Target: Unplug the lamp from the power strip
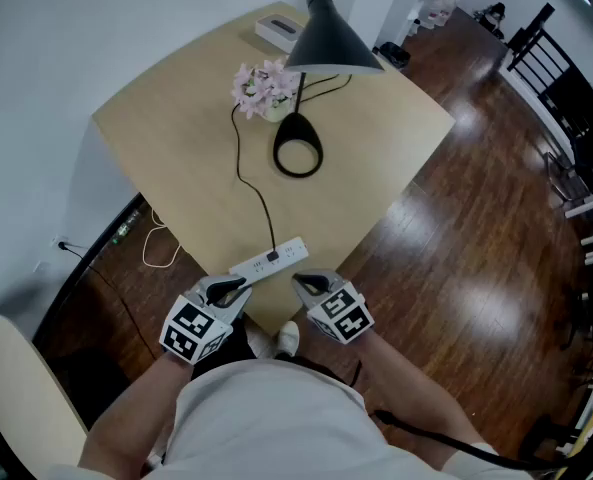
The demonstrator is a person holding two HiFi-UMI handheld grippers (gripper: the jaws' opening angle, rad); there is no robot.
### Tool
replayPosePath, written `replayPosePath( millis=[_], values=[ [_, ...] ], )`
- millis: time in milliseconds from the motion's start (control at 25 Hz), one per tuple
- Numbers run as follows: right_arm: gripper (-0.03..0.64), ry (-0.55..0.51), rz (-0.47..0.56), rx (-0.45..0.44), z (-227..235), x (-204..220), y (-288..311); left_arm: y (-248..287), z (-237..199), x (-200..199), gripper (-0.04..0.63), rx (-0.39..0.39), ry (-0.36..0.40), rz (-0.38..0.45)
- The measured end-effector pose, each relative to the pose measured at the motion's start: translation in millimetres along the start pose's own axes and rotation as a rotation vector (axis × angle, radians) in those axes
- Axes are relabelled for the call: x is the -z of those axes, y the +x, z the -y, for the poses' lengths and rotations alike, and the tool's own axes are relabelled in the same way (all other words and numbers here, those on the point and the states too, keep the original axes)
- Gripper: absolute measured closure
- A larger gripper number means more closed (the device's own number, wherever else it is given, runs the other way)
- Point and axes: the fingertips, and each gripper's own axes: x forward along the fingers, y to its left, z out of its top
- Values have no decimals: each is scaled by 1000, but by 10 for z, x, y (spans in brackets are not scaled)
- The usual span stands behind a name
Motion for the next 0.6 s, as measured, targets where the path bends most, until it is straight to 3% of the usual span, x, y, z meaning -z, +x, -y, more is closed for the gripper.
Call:
replayPosePath(
  millis=[160, 320, 600],
  values=[
    [611, -19, -27, 40, 321, -138, 265, 540, -290, -139, 498, 32, 89, -99],
    [611, 11, -76, 65, 485, -76, 471, 928, -421, -97, 494, 92, 116, -194],
    [611, 34, -105, 92, 518, -33, 648, 1174, -450, 72, 514, 204, 204, -293]
  ],
)
